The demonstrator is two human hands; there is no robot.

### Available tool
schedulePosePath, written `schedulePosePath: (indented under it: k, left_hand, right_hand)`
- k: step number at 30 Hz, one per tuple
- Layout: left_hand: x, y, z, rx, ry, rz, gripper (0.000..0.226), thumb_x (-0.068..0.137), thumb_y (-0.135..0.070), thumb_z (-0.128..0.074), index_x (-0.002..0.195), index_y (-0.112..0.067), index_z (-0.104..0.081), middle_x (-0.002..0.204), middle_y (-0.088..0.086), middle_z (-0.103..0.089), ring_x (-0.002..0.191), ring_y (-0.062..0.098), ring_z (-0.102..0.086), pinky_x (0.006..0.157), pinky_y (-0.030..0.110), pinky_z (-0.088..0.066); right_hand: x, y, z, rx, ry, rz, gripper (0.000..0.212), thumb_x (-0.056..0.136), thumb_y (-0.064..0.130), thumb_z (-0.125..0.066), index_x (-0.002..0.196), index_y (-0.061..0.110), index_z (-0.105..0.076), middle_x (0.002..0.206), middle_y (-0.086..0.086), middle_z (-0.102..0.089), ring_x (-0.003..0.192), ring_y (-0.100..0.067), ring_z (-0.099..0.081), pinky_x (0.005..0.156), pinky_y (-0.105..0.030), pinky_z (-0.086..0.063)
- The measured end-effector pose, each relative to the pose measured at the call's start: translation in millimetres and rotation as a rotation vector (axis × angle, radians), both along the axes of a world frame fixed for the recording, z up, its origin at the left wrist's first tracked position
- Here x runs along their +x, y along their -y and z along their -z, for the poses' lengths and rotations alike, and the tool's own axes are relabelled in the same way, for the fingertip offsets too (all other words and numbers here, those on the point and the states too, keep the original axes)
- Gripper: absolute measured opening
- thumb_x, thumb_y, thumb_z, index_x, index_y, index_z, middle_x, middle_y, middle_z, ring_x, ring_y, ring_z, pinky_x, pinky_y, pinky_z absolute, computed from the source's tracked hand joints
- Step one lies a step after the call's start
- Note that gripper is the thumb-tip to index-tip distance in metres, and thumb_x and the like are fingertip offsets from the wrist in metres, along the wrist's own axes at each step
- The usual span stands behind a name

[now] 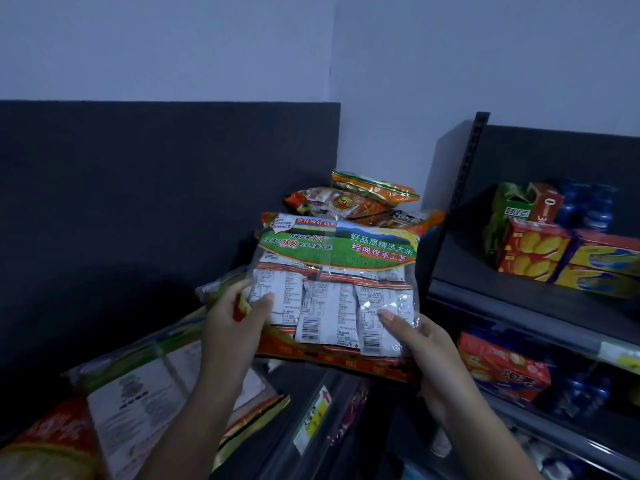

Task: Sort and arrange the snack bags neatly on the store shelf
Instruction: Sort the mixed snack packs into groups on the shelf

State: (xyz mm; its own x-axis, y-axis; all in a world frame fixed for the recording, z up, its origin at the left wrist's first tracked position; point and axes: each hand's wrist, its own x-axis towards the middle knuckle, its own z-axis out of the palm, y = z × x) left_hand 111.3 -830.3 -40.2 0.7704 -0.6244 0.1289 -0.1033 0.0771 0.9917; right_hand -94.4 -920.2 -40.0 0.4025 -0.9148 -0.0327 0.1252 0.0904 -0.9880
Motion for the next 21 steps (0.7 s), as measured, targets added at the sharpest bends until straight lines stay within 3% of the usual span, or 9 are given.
schedulePosePath:
  k: [3, 6, 9, 11, 12, 15, 21]
  left_hand:
    - [-4, 42, 3, -0.017, 0.023, -0.024, 0.024, 0.086, -0.02, -0.068, 0.109, -0.026, -0.062, 0.107, -0.002, -0.065, 0.1, 0.019, -0.061, 0.082, 0.035, -0.05]
    - [-15, 92, -1, -0.034, 0.009, -0.015, 0.025, 0.083, -0.018, -0.071, 0.106, -0.026, -0.064, 0.103, -0.004, -0.067, 0.095, 0.015, -0.065, 0.074, 0.028, -0.052]
    - [-24, 142, -12, -0.09, 0.011, 0.02, 0.029, 0.082, -0.015, -0.072, 0.109, -0.025, -0.066, 0.101, -0.008, -0.067, 0.077, -0.003, -0.066, 0.058, 0.011, -0.049]
    - [-28, 171, -18, -0.095, 0.042, 0.027, 0.033, 0.083, -0.017, -0.071, 0.114, -0.025, -0.066, 0.104, -0.014, -0.066, 0.084, -0.004, -0.064, 0.066, 0.012, -0.05]
    - [-29, 182, -20, -0.099, 0.05, 0.018, 0.035, 0.083, -0.019, -0.071, 0.116, -0.025, -0.065, 0.105, -0.017, -0.065, 0.091, -0.001, -0.063, 0.074, 0.016, -0.051]
    - [-25, 207, -15, -0.085, 0.057, -0.035, 0.037, 0.083, -0.022, -0.071, 0.12, -0.025, -0.064, 0.105, -0.02, -0.063, 0.102, 0.005, -0.062, 0.087, 0.028, -0.05]
    - [17, 231, -14, -0.051, 0.032, -0.112, 0.031, 0.081, -0.017, -0.072, 0.112, -0.021, -0.068, 0.103, -0.006, -0.069, 0.097, 0.015, -0.065, 0.076, 0.028, -0.05]
  right_hand:
    - [-5, 41, 2, 0.017, 0.027, -0.049, 0.067, 0.063, 0.047, -0.08, 0.119, 0.016, -0.061, 0.117, -0.004, -0.068, 0.108, -0.023, -0.064, 0.1, -0.048, -0.045]
    - [-18, 90, -2, 0.021, 0.019, -0.053, 0.041, 0.074, 0.032, -0.073, 0.111, 0.015, -0.065, 0.103, -0.003, -0.073, 0.094, -0.018, -0.07, 0.088, -0.04, -0.052]
    - [-30, 140, -13, 0.0, 0.026, -0.054, 0.031, 0.078, 0.026, -0.069, 0.106, 0.014, -0.065, 0.096, 0.0, -0.074, 0.084, -0.014, -0.071, 0.068, -0.027, -0.055]
    - [-33, 174, -18, -0.008, 0.042, -0.054, 0.026, 0.082, 0.021, -0.067, 0.106, 0.011, -0.065, 0.089, 0.003, -0.075, 0.078, -0.011, -0.072, 0.056, -0.019, -0.053]
    - [-31, 189, -22, -0.015, 0.041, -0.057, 0.027, 0.082, 0.02, -0.068, 0.106, 0.01, -0.065, 0.088, 0.003, -0.075, 0.078, -0.012, -0.072, 0.057, -0.02, -0.054]
    - [-20, 225, -23, -0.02, 0.026, -0.095, 0.044, 0.072, 0.032, -0.076, 0.11, 0.013, -0.065, 0.102, -0.003, -0.073, 0.093, -0.023, -0.07, 0.086, -0.041, -0.054]
    - [32, 264, -15, 0.02, 0.049, -0.176, 0.054, 0.066, 0.038, -0.082, 0.113, 0.016, -0.065, 0.108, -0.006, -0.071, 0.101, -0.027, -0.067, 0.096, -0.052, -0.047]
